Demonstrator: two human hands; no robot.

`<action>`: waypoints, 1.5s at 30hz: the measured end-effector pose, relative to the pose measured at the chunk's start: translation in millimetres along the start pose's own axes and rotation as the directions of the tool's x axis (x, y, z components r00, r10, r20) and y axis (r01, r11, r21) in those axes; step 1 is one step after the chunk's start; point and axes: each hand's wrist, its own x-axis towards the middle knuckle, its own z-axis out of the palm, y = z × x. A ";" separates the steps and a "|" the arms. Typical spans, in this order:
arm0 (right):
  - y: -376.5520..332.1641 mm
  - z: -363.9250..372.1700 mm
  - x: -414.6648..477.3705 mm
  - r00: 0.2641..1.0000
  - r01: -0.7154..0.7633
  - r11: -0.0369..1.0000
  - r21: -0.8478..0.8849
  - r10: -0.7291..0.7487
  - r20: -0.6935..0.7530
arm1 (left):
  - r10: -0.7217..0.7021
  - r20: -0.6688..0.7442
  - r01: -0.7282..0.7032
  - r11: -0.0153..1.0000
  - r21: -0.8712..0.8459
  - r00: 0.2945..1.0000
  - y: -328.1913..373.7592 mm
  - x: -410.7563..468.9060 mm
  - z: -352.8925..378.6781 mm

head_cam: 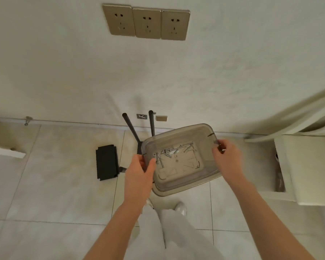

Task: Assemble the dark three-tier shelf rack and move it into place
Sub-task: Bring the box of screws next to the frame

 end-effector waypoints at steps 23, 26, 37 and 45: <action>239.2 79.8 64.2 0.967 -0.245 0.946 -0.211 0.253 0.013 | -0.242 0.277 0.182 0.957 0.226 0.930 -163.4 46.7 214.4; 283.1 127.1 84.9 0.958 -0.272 0.942 -0.196 0.284 0.036 | -0.268 0.299 0.192 0.946 0.261 0.916 -213.8 71.4 245.3; 436.5 307.8 192.7 0.975 -0.215 0.954 -0.211 0.198 -0.096 | -0.452 0.533 0.515 0.856 0.035 0.715 -394.8 187.2 354.4; 497.4 401.6 265.6 0.997 -0.030 0.951 -0.306 0.007 -0.073 | -0.412 0.602 0.550 0.833 -0.054 0.684 -485.8 238.8 414.1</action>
